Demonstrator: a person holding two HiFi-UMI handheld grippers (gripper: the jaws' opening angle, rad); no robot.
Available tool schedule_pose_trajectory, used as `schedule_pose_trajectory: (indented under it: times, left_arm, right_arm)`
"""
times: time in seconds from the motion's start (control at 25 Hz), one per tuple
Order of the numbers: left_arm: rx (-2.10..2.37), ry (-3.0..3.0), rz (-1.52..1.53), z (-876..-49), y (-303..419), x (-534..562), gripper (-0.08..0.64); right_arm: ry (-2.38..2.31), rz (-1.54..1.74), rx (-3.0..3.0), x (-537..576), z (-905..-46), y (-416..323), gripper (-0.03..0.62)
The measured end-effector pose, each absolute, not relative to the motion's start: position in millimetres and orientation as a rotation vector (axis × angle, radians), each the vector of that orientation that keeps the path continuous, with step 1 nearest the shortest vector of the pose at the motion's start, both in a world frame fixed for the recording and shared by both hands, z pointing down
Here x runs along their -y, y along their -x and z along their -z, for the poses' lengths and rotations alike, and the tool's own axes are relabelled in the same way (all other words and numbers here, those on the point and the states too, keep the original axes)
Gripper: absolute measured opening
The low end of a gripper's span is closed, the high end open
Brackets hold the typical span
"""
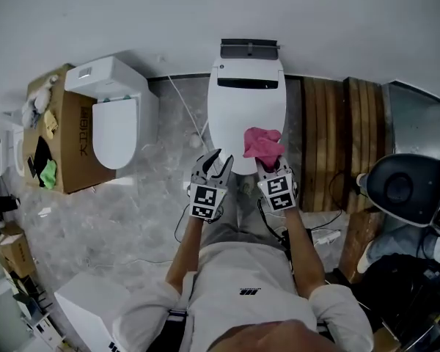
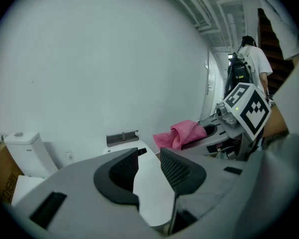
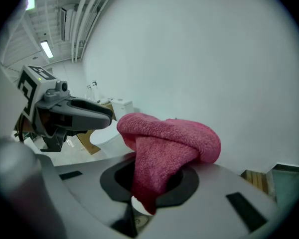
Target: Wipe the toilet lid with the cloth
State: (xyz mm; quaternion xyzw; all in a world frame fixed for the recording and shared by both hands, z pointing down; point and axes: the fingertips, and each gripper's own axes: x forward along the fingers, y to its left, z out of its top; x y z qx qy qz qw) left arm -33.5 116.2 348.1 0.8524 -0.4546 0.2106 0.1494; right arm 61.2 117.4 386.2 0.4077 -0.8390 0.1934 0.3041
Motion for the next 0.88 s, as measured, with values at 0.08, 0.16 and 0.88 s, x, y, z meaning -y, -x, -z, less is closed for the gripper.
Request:
schedule_pose_trajectory:
  times: [0.08, 0.16, 0.88]
  left_arm:
    - [1.316, -2.482, -0.59, -326.4, 28.6, -114.6, 0.155]
    - [1.323, -2.51, -0.584, -309.5, 24.6, -114.6, 0.155]
    - [1.341, -2.682, -0.537, -217.2, -23.2, -118.7, 0.155]
  right_arm:
    - [-1.104, -0.468, 2.241, -119.1, -360.8, -68.5, 0.064]
    - [-1.126, -0.43, 2.257, -121.5, -339.7, -75.1, 0.064]
    - [-1.319, -0.239, 2.416, -120.1, -216.2, -124.4, 0.064]
